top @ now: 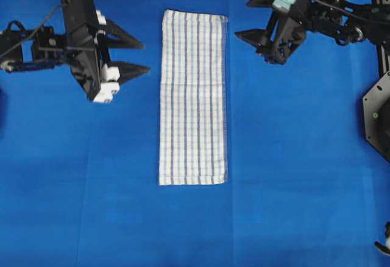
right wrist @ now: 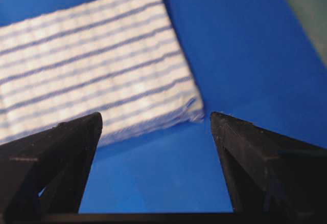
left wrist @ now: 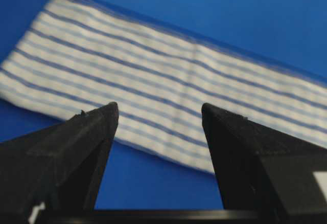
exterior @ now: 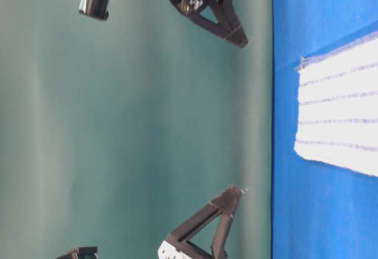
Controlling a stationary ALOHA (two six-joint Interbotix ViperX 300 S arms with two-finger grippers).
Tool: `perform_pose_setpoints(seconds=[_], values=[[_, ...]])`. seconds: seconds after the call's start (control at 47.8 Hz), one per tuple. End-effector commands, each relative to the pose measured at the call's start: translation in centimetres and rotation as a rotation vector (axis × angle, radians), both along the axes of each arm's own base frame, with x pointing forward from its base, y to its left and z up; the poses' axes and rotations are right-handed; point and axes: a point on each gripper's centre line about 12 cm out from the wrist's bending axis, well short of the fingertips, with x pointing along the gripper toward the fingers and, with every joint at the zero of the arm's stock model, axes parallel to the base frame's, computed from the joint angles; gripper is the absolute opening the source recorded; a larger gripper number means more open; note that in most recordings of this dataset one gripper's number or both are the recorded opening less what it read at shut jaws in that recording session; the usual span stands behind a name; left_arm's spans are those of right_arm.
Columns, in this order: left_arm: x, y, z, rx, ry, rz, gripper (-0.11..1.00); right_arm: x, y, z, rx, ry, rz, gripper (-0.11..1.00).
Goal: Fold the blue towel.
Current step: 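Grasp the top corners of the towel strip with both grippers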
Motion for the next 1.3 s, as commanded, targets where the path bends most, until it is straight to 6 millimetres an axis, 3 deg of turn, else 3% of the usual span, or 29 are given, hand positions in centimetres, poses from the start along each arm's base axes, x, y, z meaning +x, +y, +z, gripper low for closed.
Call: perform_pose_setpoints(seconds=[0.0, 0.272, 0.418, 0.878, 1.087, 1.276], values=[[0.4, 0.8, 1.0, 0.019, -0.038, 0.017, 0.59, 0.0, 0.3, 1.0, -0.012, -0.035, 0.005, 0.88], [1.1, 1.4, 0.2, 0.022, -0.021, 0.026, 0.59, 0.4, 0.1, 1.0, -0.017, -0.043, 0.001, 0.88], [2.3, 3.2, -0.5, 0.034, -0.022, 0.062, 0.59, 0.8, -1.3, 0.6, -0.022, -0.042, -0.035, 0.88], [4.3, 11.8, -6.0, 0.066, 0.062, 0.225, 0.59, 4.2, -6.2, -4.7, 0.006, 0.029, -0.129, 0.88], [5.0, 13.0, -8.7, 0.063, 0.077, 0.243, 0.59, 4.4, -7.3, -7.2, 0.019, 0.053, -0.168, 0.88], [5.4, 13.2, -10.5, 0.044, 0.099, 0.247, 0.59, 4.4, -7.3, -8.2, 0.042, 0.064, -0.183, 0.88]])
